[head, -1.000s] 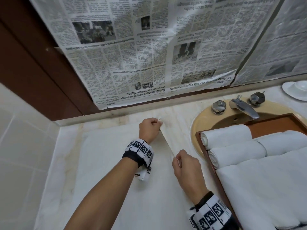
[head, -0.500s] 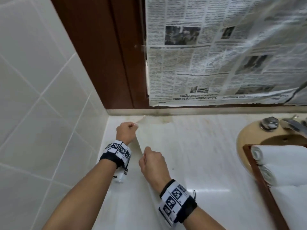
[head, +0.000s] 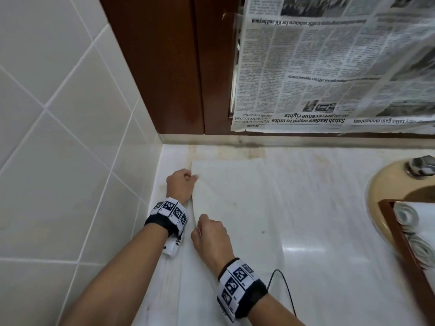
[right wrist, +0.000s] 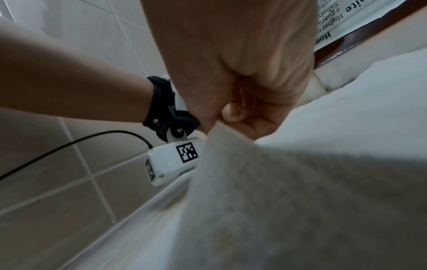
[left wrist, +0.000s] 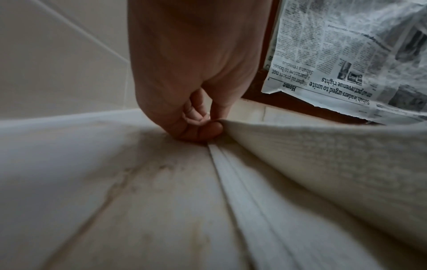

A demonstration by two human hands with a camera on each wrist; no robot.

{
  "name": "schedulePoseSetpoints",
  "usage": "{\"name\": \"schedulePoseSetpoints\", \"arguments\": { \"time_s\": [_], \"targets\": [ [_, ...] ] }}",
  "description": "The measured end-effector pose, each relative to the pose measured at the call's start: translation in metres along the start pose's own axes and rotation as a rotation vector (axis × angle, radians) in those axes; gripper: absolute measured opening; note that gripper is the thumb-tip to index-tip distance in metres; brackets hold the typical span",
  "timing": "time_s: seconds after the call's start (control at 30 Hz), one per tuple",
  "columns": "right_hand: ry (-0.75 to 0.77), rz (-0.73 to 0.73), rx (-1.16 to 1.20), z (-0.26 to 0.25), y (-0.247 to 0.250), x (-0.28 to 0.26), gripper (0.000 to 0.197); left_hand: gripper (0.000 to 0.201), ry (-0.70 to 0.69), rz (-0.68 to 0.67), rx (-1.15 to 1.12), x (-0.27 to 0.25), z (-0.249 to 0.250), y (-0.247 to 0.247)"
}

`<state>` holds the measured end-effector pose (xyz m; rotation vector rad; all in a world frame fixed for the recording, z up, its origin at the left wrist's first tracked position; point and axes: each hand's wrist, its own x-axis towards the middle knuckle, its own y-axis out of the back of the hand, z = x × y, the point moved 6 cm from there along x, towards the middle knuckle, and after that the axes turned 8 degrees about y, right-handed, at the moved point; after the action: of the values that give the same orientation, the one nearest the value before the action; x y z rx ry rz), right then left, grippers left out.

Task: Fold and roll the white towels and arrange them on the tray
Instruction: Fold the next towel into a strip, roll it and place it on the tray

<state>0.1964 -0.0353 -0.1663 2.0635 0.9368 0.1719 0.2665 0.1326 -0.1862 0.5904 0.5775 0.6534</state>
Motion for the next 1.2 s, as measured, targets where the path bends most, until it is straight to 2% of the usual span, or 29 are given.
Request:
{"name": "schedulePoseSetpoints", "arguments": {
  "time_s": [0.23,0.57,0.7,0.8,0.87,0.97,1.03,1.13,1.2],
  "targets": [
    [0.013,0.02,0.014,0.005,-0.004,0.003,0.019,0.016,-0.007,0.013,-0.03,0.0,-0.001,0.002],
    [0.064,-0.054,-0.08,0.005,-0.018,0.004,0.023,0.014,-0.015,0.05,-0.044,-0.003,-0.005,0.006],
    [0.157,-0.07,-0.062,0.008,-0.001,0.005,0.025,0.012,0.002,0.087,-0.044,-0.004,-0.007,0.01],
    [0.226,0.009,-0.021,0.027,0.027,0.013,0.024,0.011,-0.009,0.079,-0.004,-0.005,-0.005,0.011],
    [0.255,0.087,-0.038,0.052,0.05,0.024,0.023,0.01,-0.069,0.098,0.063,-0.01,-0.004,0.012],
    [0.25,0.266,-0.225,0.09,0.089,0.039,0.033,0.022,-0.215,0.156,0.139,-0.023,0.002,0.009],
    [0.182,0.272,-0.313,0.107,0.101,0.048,0.046,0.037,-0.274,0.092,0.223,-0.033,0.007,-0.005],
    [0.112,0.092,-0.378,0.118,0.09,0.058,0.059,0.051,-0.313,-0.115,0.469,-0.047,0.009,-0.039],
    [0.106,-0.023,-0.432,0.121,0.079,0.062,0.065,0.055,-0.296,-0.185,0.613,-0.049,0.002,-0.054]
  ]
}}
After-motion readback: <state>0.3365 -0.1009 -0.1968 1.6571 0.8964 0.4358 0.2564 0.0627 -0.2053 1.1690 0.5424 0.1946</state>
